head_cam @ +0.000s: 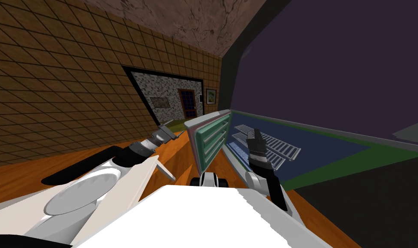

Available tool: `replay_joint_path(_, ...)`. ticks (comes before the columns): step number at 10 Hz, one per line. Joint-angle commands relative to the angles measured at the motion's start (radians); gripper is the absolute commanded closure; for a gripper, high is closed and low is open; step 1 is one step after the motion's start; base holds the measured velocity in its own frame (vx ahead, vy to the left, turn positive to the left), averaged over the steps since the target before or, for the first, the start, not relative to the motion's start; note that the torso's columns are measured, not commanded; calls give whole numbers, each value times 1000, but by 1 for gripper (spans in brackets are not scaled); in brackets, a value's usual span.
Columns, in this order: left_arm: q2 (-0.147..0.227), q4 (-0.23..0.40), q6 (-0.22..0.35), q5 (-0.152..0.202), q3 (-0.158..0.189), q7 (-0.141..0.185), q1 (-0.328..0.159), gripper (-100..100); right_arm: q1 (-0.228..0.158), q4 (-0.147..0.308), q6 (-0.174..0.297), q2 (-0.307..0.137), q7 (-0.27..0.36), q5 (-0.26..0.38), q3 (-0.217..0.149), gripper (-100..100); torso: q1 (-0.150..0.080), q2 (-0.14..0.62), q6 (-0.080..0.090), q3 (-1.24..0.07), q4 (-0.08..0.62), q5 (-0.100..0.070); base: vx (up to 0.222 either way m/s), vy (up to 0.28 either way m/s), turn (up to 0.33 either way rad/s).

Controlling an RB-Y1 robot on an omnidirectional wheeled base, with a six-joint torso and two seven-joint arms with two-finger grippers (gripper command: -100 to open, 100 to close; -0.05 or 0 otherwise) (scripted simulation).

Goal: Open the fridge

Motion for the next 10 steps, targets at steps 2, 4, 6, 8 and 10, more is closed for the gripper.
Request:
replay_joint_path(2, 39, -1, 20, 92, 81, 11, 1, -100, 0, 0, 0, 0, 0, 0, 0, 0, 1, -1, 0, 0, 0, 0, 27, -21, 96)
replay_joint_path(4, 71, -1, 32, 157, 145, 14, 6, -100, 0, 0, 0, 0, 0, 0, 0, 0, 2, 1, 0, 1, 0, 1, 18, -15, 66)
replay_joint_path(6, 104, -1, 44, 235, 209, 17, 11, -100, 0, 0, 0, 0, 0, 0, 0, 0, 0, 0, 0, 0, 0, 0, 26, -36, 121)
replay_joint_path(8, 104, -1, 44, 247, 209, 17, 11, -100, 0, 0, 0, 0, 0, 0, 0, 0, 1, 1, 0, 0, 0, 0, 3, -19, 20)
replay_joint_path(10, 136, -1, 55, 317, 273, 19, 15, -100, 0, 0, 0, 0, 0, 0, 0, 0, 2, 0, 0, 0, 0, 1, 26, -12, 71)
